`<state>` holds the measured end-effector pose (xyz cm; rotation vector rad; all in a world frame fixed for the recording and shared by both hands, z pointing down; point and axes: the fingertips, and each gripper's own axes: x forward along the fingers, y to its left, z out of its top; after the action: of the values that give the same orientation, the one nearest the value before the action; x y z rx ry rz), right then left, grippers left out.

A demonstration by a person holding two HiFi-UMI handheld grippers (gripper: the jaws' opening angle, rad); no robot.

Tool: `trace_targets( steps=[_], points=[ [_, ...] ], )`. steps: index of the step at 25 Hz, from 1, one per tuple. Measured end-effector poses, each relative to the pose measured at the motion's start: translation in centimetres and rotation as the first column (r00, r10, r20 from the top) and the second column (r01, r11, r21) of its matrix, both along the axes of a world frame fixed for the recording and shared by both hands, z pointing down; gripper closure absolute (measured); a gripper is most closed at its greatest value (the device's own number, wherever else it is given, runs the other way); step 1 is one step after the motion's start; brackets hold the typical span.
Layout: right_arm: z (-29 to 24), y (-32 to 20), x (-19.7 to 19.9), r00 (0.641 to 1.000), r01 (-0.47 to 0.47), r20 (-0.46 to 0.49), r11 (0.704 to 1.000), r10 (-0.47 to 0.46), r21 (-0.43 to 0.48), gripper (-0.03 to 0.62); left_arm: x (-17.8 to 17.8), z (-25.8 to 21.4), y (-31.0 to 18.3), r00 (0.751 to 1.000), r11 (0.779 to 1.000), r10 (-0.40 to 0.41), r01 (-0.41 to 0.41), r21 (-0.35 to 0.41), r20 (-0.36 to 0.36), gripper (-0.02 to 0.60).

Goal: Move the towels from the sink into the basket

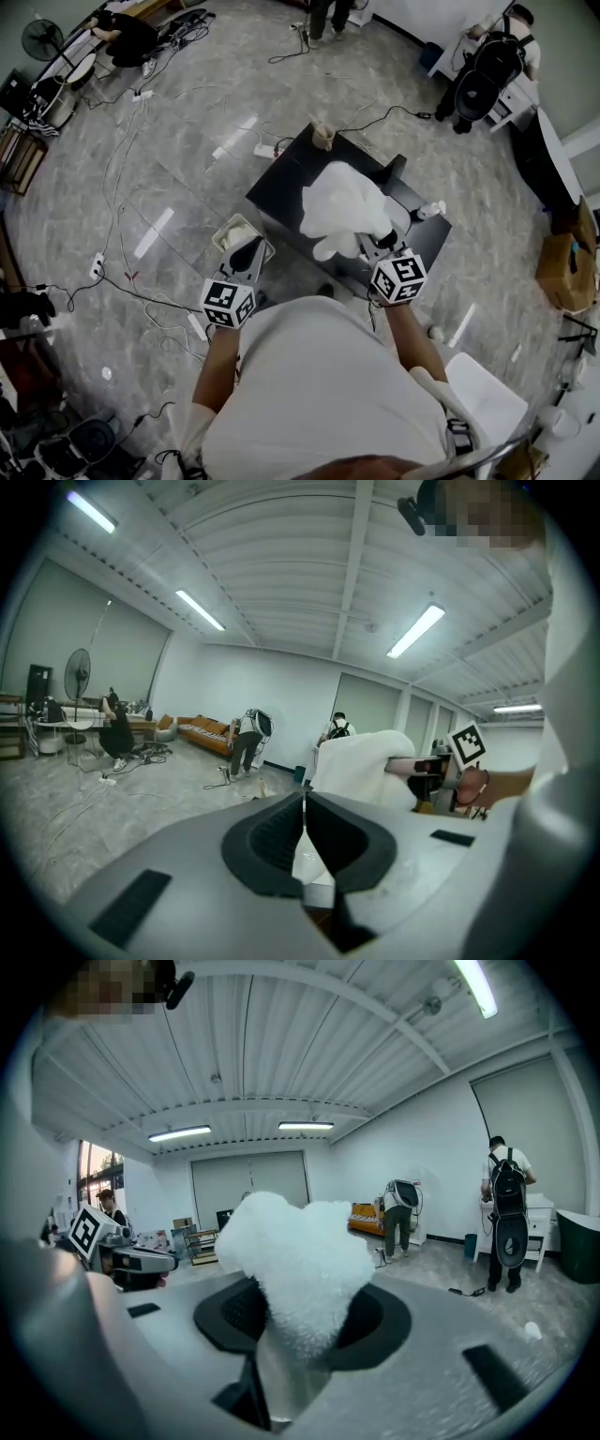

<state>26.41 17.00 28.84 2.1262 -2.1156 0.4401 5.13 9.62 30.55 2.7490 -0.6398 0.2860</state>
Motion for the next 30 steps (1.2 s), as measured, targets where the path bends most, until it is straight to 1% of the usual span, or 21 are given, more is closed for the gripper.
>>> trace_targets(
  steps=[3, 6, 9, 13, 18, 22, 24, 26, 28, 30],
  points=[
    [0.4, -1.1, -1.0, 1.0, 0.031, 0.002, 1.0, -0.031, 0.001, 0.425, -1.1, 0.2, -0.7, 0.999, 0.999, -0.029, 0.029, 0.022, 0.016, 0.572],
    [1.6, -3.3, -4.0, 0.997, 0.076, 0.006, 0.997, -0.076, -0.004, 0.425, -3.7, 1.4, -2.3, 0.998, 0.998, -0.053, 0.052, 0.031, 0.032, 0.572],
    [3.5, -5.0, -7.6, 0.989, 0.144, 0.024, 0.989, -0.143, -0.04, 0.425, -6.6, 2.9, -3.0, 0.994, 0.995, -0.101, 0.101, -0.007, 0.046, 0.572],
    [6.6, -7.3, -11.5, 0.975, 0.22, 0.064, 0.971, -0.215, -0.093, 0.425, -9.5, 5.5, -4.1, 0.986, 0.986, -0.151, 0.155, -0.059, 0.075, 0.572],
    [11.0, -11.2, -17.4, 0.946, 0.322, 0.081, 0.935, -0.313, -0.15, 0.425, -13.3, 9.6, -6.4, 0.978, 0.975, -0.178, 0.19, -0.11, 0.111, 0.572],
    [16.3, -14.4, -21.6, 0.924, 0.383, 0.1, 0.904, -0.37, -0.192, 0.425, -15.7, 14.0, -8.1, 0.973, 0.97, -0.185, 0.204, -0.136, 0.139, 0.572],
    [19.3, -15.8, -23.2, 0.919, 0.395, 0.106, 0.892, -0.381, -0.22, 0.425, -16.9, 16.7, -9.1, 0.97, 0.971, -0.181, 0.202, -0.129, 0.159, 0.572],
    [22.7, -17.5, -24.4, 0.915, 0.403, 0.11, 0.88, -0.388, -0.251, 0.425, -17.7, 19.4, -10.1, 0.969, 0.969, -0.178, 0.203, -0.14, 0.174, 0.572],
    [26.7, -19.3, -25.8, 0.909, 0.417, 0.109, 0.863, -0.403, -0.286, 0.425, -18.6, 22.6, -11.1, 0.966, 0.962, -0.181, 0.213, -0.17, 0.184, 0.572],
    [31.3, -20.6, -26.9, 0.899, 0.436, 0.108, 0.838, -0.425, -0.327, 0.424, -19.0, 26.4, -11.8, 0.962, 0.952, -0.196, 0.233, -0.2, 0.188, 0.572]
  ],
)
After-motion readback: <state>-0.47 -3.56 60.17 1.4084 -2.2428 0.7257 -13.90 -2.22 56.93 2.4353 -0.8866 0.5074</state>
